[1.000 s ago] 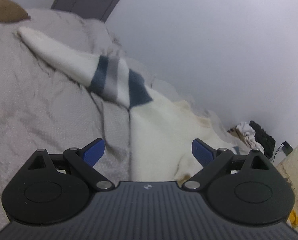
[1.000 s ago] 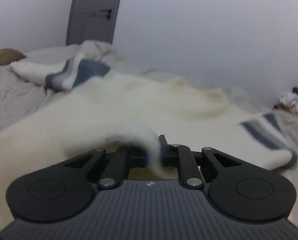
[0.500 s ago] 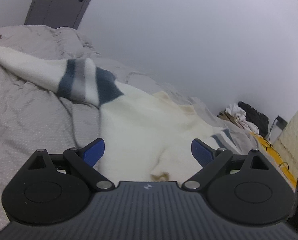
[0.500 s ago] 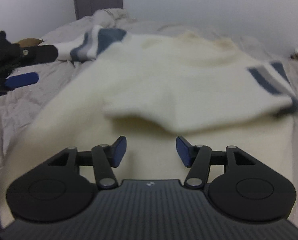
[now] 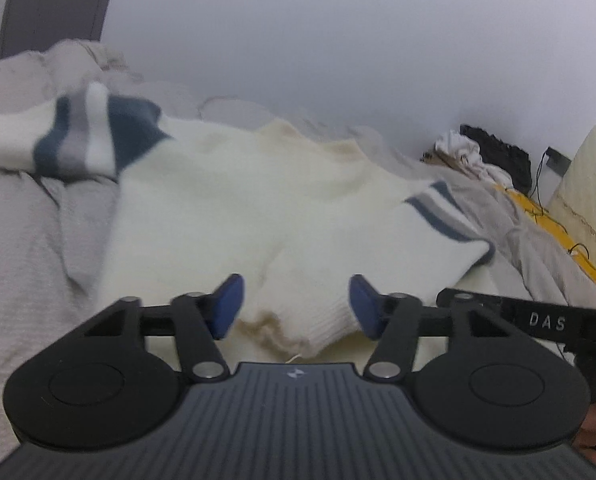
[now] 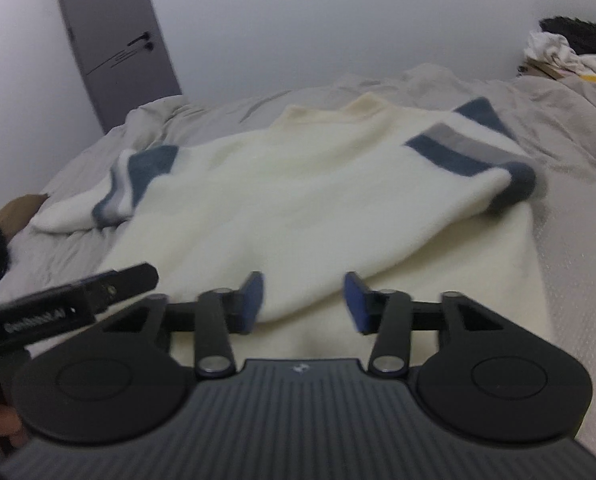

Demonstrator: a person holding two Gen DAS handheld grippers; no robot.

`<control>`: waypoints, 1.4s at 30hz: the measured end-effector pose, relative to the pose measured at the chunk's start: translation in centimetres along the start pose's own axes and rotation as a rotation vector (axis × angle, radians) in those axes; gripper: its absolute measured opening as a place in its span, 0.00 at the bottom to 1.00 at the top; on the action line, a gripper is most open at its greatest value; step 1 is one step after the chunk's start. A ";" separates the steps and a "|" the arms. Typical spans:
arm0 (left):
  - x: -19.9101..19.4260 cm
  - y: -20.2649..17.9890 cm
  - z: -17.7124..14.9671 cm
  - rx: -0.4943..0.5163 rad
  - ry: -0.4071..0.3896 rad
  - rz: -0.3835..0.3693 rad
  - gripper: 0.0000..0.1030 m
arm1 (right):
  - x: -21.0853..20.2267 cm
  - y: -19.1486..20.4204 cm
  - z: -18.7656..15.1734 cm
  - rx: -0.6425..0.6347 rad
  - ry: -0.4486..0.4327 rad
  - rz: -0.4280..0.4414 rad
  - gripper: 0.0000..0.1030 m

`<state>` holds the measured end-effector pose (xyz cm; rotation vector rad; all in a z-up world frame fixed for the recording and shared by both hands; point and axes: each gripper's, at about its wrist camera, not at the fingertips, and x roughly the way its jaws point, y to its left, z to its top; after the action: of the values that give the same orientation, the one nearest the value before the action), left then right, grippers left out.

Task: Fold large clothes
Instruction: 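Grasp the striped sleeve cuff nearest the left gripper and lift it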

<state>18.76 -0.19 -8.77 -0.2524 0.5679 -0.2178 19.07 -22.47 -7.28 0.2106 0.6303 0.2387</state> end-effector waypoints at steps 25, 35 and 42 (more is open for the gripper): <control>1.3 14.1 6.1 -0.263 0.007 0.095 0.69 | 6.3 -1.6 -1.0 0.070 0.075 -0.001 0.29; -1.1 34.6 8.1 -0.782 -0.193 0.290 0.73 | 6.9 -2.1 -1.0 0.149 0.071 0.021 0.30; 0.7 41.1 7.8 -0.932 -0.332 0.265 0.73 | 8.2 -2.0 -0.9 0.154 0.047 -0.013 0.28</control>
<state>29.16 39.87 -14.89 -1.0867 0.3316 0.3630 25.23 -21.92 -13.02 0.3494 0.6968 0.1832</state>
